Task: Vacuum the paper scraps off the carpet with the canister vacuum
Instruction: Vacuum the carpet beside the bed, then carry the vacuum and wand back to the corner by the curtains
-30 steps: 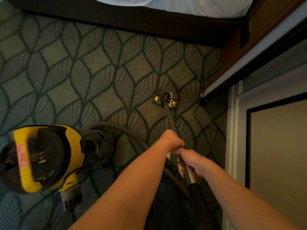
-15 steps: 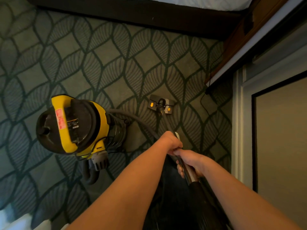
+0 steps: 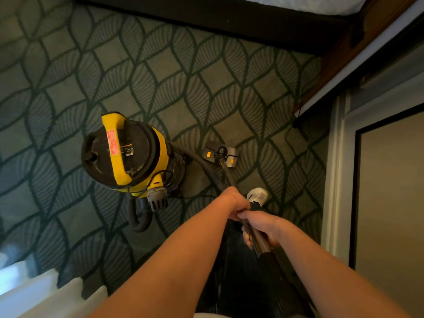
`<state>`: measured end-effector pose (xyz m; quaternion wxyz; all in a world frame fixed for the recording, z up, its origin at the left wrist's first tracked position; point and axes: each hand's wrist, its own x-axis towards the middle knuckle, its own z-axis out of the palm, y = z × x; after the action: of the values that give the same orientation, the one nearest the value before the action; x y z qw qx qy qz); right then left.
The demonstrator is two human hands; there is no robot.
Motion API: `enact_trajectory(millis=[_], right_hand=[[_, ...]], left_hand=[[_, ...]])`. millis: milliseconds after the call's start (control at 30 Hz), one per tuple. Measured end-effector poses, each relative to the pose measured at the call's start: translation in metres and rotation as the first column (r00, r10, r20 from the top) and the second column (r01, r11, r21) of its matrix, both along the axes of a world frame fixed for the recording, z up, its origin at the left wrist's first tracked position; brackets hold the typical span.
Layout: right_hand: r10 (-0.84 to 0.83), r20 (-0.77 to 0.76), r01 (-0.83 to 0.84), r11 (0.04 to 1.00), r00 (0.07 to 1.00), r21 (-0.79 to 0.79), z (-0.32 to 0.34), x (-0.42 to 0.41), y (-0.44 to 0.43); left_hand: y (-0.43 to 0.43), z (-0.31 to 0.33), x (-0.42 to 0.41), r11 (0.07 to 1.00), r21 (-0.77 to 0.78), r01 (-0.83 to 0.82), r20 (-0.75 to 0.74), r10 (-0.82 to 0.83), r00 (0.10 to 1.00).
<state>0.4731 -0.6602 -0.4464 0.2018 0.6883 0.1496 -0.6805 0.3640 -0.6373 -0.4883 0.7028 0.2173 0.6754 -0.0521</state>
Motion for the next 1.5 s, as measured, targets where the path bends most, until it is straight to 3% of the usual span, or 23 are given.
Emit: enact_trajectory(millis=[167,333,533,767,1067,1167,1267,1500], right_hand=[[-0.051,-0.050,0.052,0.999,0.997,0.009,0.008,-0.024,0.004],[-0.082,-0.113,0.085,0.996,0.990,0.019,0.027,-0.039,0.031],[-0.153,-0.143,0.155,0.988,0.978,0.002,0.023,-0.090,0.047],[-0.057,-0.139,0.065,0.997,0.989,0.049,0.018,-0.127,0.039],[0.172,-0.104,-0.150,0.970,0.980,0.192,0.031,-0.167,0.045],[0.200,-0.118,-0.167,0.955,0.973,0.246,0.041,-0.170,0.051],[0.096,-0.181,-0.054,0.973,0.979,0.225,0.040,-0.169,0.047],[-0.026,-0.230,0.087,0.962,0.973,0.259,0.039,-0.177,0.050]], left_hand=[[-0.007,0.006,-0.015,0.995,0.102,-0.012,-0.058,0.018,0.998],[-0.005,0.024,-0.050,0.974,0.040,-0.222,0.022,0.221,0.975],[-0.022,0.046,-0.106,0.895,0.089,-0.437,-0.022,0.440,0.898],[-0.066,0.064,-0.184,0.812,0.094,-0.577,-0.065,0.583,0.810],[-0.088,0.063,-0.213,0.677,0.136,-0.723,-0.051,0.734,0.677],[-0.075,0.070,-0.219,0.650,0.161,-0.742,-0.038,0.756,0.654],[-0.060,0.080,-0.215,0.637,0.165,-0.753,-0.009,0.764,0.645],[-0.005,0.105,-0.187,0.736,0.075,-0.673,0.180,0.654,0.735]])
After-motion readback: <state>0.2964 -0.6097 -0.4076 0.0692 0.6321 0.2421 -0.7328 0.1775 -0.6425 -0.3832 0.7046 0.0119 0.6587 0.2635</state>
